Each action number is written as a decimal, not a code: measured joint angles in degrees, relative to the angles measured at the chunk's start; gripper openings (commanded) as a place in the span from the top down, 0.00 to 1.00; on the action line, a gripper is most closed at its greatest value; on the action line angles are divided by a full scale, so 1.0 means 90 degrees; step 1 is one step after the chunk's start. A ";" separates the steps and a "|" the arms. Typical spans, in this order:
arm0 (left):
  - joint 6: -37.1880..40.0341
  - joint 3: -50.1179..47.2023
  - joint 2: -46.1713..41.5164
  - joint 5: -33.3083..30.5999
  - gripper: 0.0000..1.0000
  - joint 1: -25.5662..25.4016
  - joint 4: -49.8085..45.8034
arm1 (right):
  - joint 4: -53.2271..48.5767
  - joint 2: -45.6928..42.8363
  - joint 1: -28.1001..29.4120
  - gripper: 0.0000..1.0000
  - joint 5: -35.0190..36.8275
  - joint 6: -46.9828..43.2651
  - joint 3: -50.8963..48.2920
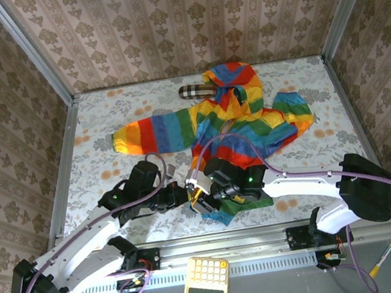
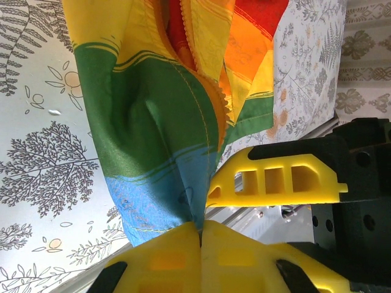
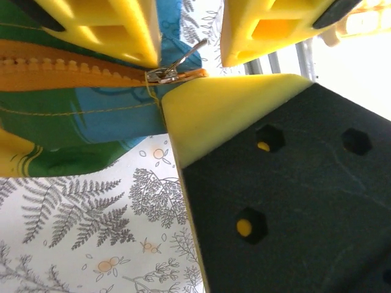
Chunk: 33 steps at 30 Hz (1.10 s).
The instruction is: Zip up the jacket
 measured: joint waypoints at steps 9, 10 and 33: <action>0.0005 0.0000 -0.0032 -0.0002 1.00 0.0034 -0.0019 | -0.0005 -0.0015 0.0002 0.89 0.0325 -0.0097 0.0000; 0.0005 0.0000 -0.0034 0.0000 1.00 0.0034 -0.0022 | -0.0005 -0.0015 0.0005 0.89 0.0345 -0.0100 0.0000; 0.0010 -0.0002 -0.0308 -0.0085 1.00 0.0034 -0.0233 | 0.0005 0.0070 0.0080 1.00 0.0874 -0.0282 0.0066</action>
